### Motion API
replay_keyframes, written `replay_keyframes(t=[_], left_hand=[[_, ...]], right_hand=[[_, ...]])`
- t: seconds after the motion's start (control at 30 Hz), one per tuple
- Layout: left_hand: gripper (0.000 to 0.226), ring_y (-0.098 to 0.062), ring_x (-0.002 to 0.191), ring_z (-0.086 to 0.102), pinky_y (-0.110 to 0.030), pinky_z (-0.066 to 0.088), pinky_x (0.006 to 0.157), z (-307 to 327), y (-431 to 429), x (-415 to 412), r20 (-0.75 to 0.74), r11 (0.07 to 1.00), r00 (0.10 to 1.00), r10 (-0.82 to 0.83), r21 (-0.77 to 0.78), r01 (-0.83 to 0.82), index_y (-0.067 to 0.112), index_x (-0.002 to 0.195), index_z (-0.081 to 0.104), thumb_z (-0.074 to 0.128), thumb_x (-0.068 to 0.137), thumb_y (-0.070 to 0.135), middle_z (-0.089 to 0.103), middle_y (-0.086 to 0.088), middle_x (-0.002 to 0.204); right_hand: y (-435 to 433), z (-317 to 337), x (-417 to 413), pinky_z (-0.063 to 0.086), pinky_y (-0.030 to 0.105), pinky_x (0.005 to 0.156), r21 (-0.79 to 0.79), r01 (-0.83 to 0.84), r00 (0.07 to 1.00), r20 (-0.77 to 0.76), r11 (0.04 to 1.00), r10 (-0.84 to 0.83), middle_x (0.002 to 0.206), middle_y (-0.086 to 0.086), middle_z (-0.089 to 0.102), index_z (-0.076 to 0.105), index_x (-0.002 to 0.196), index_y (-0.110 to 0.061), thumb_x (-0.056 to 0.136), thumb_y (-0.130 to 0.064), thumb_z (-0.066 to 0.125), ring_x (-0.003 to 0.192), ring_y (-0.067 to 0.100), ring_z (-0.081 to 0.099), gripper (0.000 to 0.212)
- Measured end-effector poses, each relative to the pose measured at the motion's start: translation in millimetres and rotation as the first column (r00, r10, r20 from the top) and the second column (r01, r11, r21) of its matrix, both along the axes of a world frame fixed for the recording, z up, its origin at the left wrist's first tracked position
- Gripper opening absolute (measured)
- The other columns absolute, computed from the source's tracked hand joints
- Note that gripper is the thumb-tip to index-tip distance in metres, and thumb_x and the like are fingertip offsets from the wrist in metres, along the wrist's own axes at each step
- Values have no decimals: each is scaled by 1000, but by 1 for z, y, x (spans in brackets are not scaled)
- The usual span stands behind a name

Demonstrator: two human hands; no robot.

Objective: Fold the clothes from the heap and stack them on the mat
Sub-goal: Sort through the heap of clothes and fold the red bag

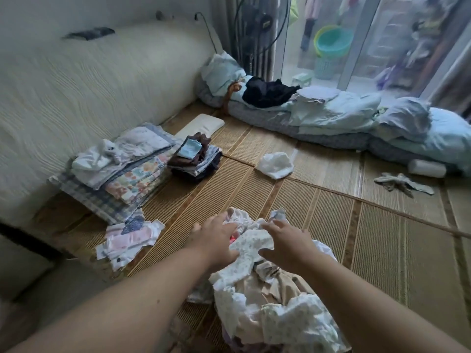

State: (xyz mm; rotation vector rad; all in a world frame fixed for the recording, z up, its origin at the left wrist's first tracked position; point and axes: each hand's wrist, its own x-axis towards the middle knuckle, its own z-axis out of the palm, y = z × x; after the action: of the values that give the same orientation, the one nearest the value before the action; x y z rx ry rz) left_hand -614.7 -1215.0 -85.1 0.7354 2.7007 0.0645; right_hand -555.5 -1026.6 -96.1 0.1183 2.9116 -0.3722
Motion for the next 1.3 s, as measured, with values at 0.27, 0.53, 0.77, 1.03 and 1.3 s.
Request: replay_keyframes(t=[0.27,0.53,0.77,1.03,1.3], left_hand=[[74,-20,147,10,-54,16,114,-29,22,-55,28,967,967,-251,50,250,38,147,20,51,83,58,8,6,160],[81,-20,147,8,-52,18,114,-55,-21,-111,42,908,911,-411,107,405,35,149,16,55,81,56,8,2,160],[83,-21,147,7,-53,13,115,-97,-28,-131,-42,808,817,-576,122,576,33,150,11,51,82,59,7,2,160],[86,-19,148,-1,-53,4,115,-238,4,-160,-165,788,806,-568,173,591,35,150,-5,44,85,62,-2,2,161],[85,-15,148,3,-54,17,116,-339,23,-149,-341,746,828,-445,372,553,36,150,4,48,82,64,3,4,161]], right_hand=[[-7,-14,-11,33,49,102,0,244,970,3,970,-244,146,-4,37,34,140,-36,81,-54,60,132,20,40,67],[-80,-44,-37,26,50,110,23,561,827,21,828,-561,156,0,22,19,147,-38,82,-57,56,139,23,28,78],[-99,-95,-46,20,52,113,55,620,783,21,783,-621,157,2,20,16,148,-37,81,-63,52,143,21,21,80],[-68,-224,-81,20,46,113,105,627,779,-110,772,-618,158,0,14,11,150,-38,82,-69,45,145,18,15,82],[-46,-288,-73,27,48,112,118,472,828,-399,874,-393,156,-2,26,21,149,-35,82,-62,53,141,18,27,79]])
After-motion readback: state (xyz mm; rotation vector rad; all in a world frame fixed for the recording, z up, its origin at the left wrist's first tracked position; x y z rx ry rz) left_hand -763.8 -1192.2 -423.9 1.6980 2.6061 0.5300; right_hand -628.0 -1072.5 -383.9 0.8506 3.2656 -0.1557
